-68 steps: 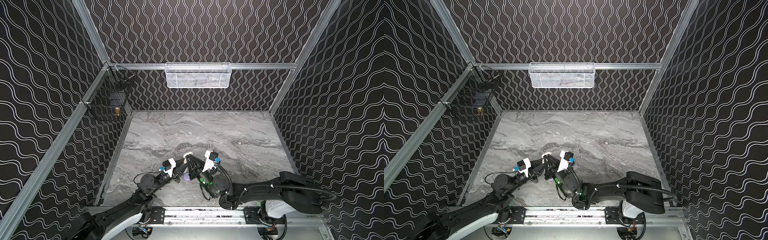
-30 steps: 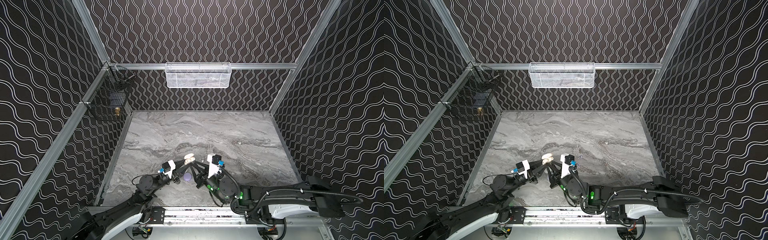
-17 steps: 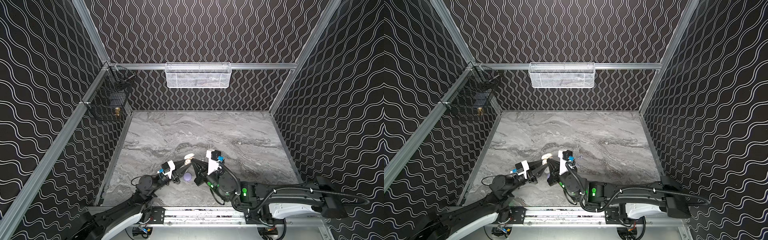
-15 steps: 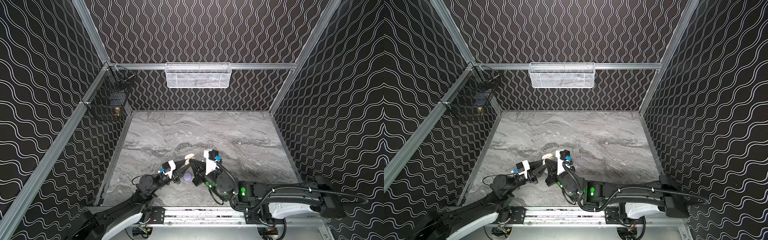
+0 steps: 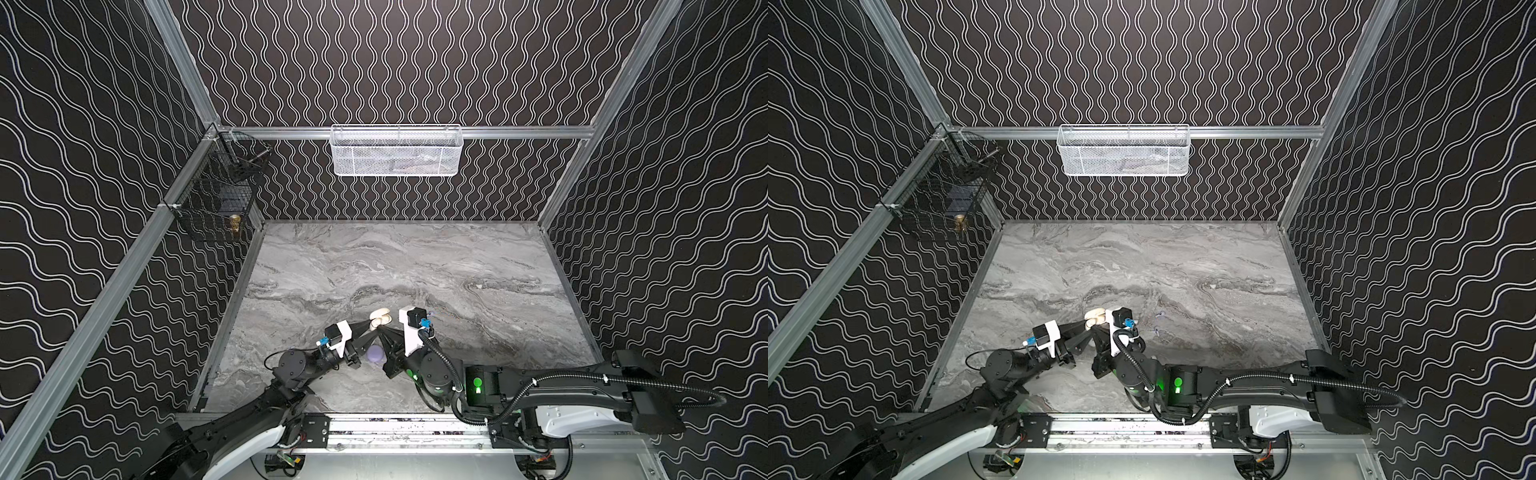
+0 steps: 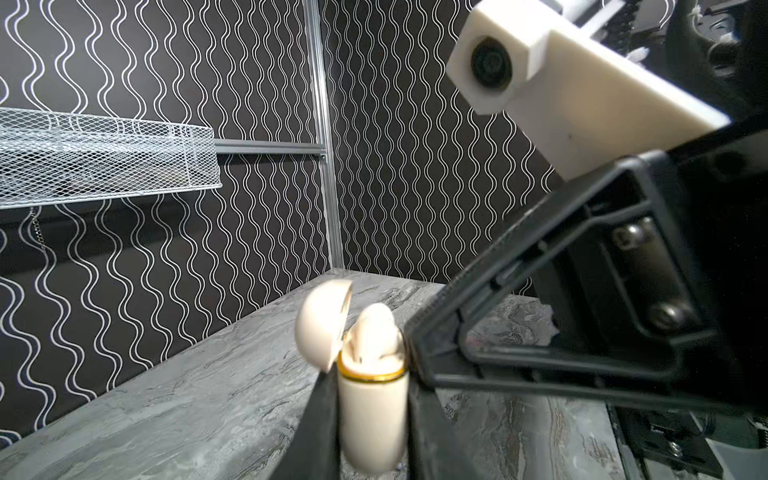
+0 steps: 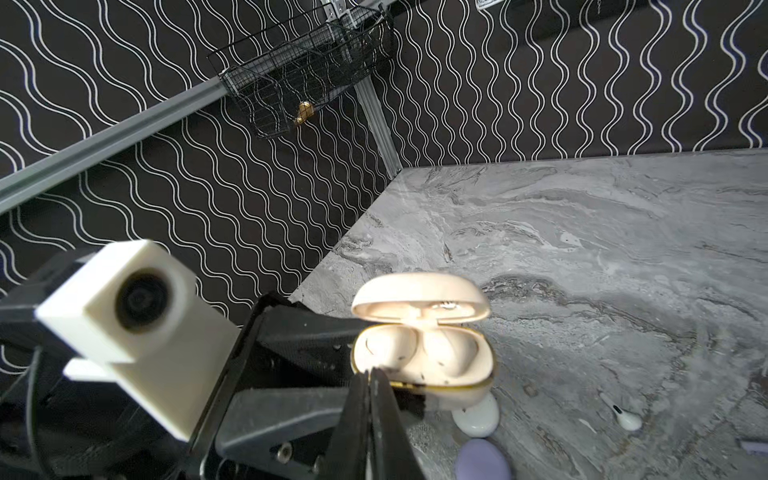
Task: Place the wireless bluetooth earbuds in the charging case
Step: 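Lower the cream earbud into the case held by the left gripper, then open the right gripper and lift it away from the cream case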
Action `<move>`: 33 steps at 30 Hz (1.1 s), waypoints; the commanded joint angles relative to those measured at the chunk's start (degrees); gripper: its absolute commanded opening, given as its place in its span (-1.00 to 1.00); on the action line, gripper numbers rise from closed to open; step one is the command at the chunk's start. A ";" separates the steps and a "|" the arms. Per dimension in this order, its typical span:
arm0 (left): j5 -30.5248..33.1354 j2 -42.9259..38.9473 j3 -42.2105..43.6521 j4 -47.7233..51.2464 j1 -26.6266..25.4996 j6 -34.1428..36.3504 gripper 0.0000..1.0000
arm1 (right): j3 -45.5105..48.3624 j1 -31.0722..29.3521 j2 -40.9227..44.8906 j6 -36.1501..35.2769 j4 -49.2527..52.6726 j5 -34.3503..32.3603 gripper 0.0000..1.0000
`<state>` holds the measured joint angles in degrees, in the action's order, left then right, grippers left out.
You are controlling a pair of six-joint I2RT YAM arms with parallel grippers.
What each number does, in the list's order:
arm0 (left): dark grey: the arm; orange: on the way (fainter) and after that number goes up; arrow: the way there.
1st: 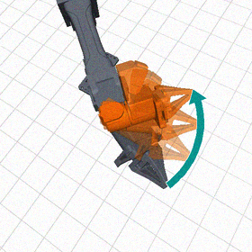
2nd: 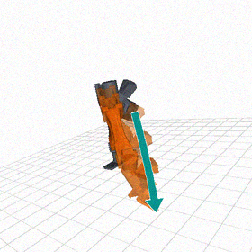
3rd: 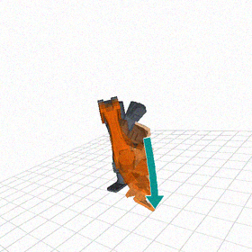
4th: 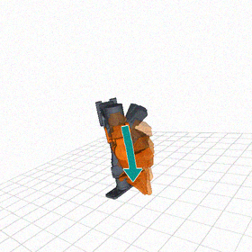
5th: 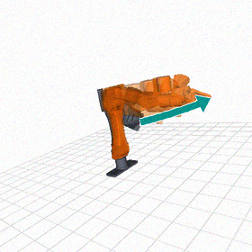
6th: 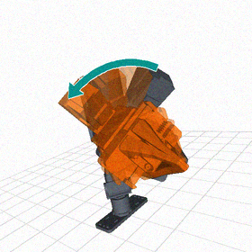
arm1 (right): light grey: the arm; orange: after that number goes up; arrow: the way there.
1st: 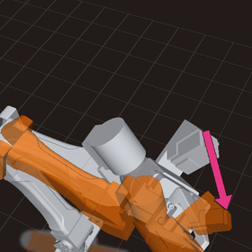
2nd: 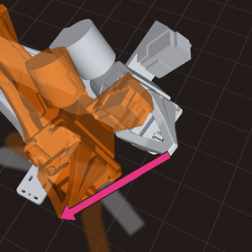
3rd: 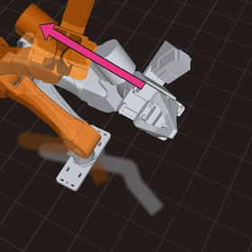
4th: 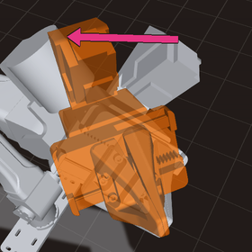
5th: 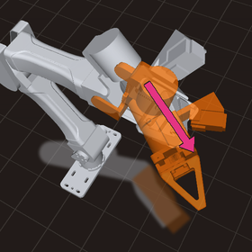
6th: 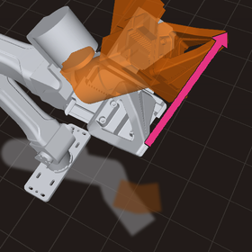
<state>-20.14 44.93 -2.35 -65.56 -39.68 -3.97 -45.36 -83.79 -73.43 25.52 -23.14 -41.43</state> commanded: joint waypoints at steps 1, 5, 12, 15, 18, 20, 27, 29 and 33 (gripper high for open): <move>-0.43 -0.19 -0.29 -3.70 0.06 0.71 -1.00 | -0.08 -0.01 1.23 -1.74 -1.65 0.99 -0.85; -0.51 -0.45 -0.53 -2.54 0.04 0.80 -1.00 | 0.77 -0.06 4.67 -2.63 -1.32 2.28 -0.79; -1.17 0.82 -0.64 -3.22 0.04 0.91 -1.00 | -1.58 0.88 9.48 -3.91 4.17 -0.75 -0.63; -1.35 1.48 -0.70 -4.06 0.04 1.11 -1.00 | -7.20 5.66 8.67 -0.86 14.35 0.53 -0.58; -1.86 1.39 -1.15 -2.13 0.04 1.42 -1.00 | -13.30 14.72 5.95 2.46 23.78 12.29 -0.49; -2.17 1.39 -1.50 -1.45 0.04 1.83 -1.00 | -17.86 20.39 2.74 4.73 30.52 19.44 -0.46; -2.71 1.80 -2.13 -0.52 0.04 1.83 -1.00 | -28.97 23.67 -8.38 2.69 41.17 28.90 -0.16; -2.80 1.96 -2.22 -0.53 0.03 1.76 -1.00 | -30.73 23.67 -10.64 2.13 42.35 31.68 -0.16; -2.71 2.41 -2.40 -0.26 0.04 1.74 -1.00 | -31.84 23.67 -12.90 1.80 43.59 35.16 -0.17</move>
<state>-22.74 47.07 -4.16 -64.84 -39.70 -2.79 -76.20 -60.10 -85.47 27.77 16.88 -11.05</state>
